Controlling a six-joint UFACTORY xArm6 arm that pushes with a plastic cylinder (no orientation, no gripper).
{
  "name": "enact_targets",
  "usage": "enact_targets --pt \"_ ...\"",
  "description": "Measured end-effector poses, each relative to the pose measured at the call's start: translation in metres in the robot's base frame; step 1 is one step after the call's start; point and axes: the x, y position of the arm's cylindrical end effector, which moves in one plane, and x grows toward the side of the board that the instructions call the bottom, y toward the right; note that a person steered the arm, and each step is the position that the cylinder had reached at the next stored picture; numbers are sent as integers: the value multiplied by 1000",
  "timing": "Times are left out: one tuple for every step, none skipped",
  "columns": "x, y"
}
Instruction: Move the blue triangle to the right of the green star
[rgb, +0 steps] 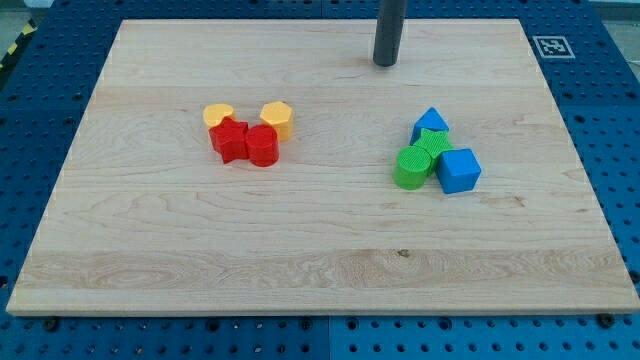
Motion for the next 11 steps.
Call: enact_targets --pt "0 6" --pt "0 6" --pt "0 8" --pt "0 12" --pt "3 12" --pt "39 13" --pt "79 23" --pt "113 47" --pt "138 67" --pt "153 81" --pt "152 85"
